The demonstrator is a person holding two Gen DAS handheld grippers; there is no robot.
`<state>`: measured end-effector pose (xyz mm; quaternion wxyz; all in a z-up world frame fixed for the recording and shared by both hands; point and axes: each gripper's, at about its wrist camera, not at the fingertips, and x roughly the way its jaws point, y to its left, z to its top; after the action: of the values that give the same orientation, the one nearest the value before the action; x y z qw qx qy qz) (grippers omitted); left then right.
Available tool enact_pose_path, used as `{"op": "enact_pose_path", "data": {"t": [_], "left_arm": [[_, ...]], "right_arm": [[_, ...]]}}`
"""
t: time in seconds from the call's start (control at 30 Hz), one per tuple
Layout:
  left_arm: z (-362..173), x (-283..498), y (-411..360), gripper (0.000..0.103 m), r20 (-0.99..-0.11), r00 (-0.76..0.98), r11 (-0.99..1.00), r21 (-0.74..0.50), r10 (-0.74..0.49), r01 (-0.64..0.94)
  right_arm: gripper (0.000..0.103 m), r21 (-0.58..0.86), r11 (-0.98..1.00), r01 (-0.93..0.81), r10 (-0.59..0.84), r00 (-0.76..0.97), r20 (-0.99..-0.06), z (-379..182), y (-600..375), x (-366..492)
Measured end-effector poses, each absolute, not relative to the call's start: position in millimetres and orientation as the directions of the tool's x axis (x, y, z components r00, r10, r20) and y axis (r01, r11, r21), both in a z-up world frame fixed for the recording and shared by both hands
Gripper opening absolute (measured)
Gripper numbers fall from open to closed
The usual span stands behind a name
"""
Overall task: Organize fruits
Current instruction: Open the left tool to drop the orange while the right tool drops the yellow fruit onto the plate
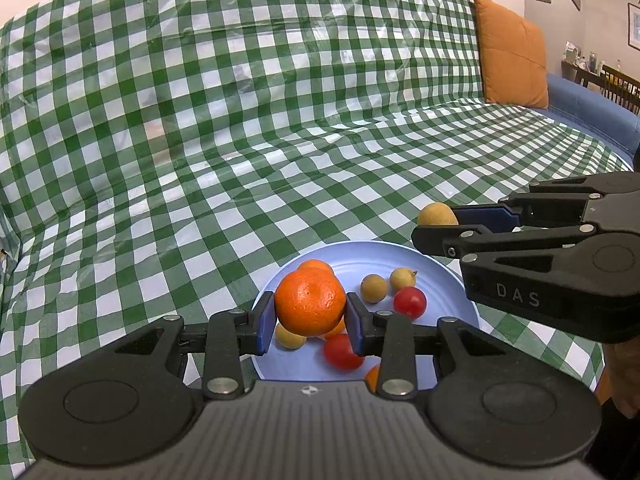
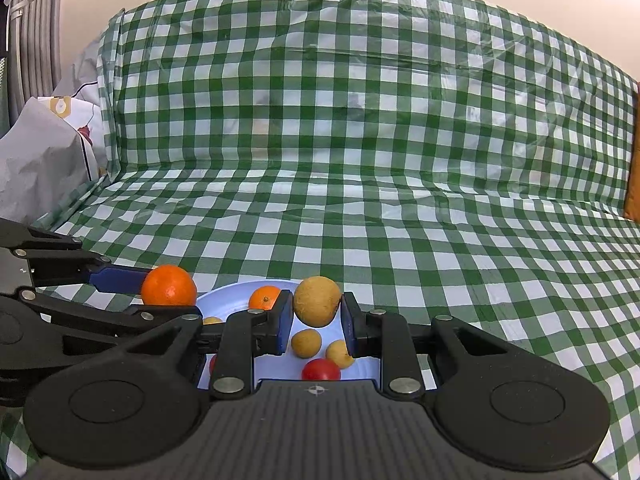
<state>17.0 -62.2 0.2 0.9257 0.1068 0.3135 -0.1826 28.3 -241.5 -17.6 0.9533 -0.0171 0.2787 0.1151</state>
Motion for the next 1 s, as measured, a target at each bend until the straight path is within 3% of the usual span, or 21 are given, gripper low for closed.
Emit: {"op": "enact_pose_path", "data": {"t": [0.4, 0.5, 1.0], "left_arm": [[-1.7, 18.9, -64.3, 0.042, -0.637, 0.72, 0.91, 0.07, -0.274, 0.408], [-0.1, 18.0, -64.3, 0.045, -0.631, 0.726, 0.912, 0.07, -0.273, 0.404], [6.9, 11.6, -59.9, 0.05, -0.624, 0.737, 0.924, 0.062, -0.26, 0.378]], "right_arm": [[0.029, 0.029, 0.97, -0.241, 0.217, 0.808, -0.548, -20.3, -239.2, 29.9], [0.05, 0.009, 0.973, -0.233, 0.199, 0.812, -0.548, -20.0, -238.2, 29.5], [0.091, 0.017, 0.986, -0.168, 0.152, 0.836, -0.527, -6.3, -251.9, 21.8]]}}
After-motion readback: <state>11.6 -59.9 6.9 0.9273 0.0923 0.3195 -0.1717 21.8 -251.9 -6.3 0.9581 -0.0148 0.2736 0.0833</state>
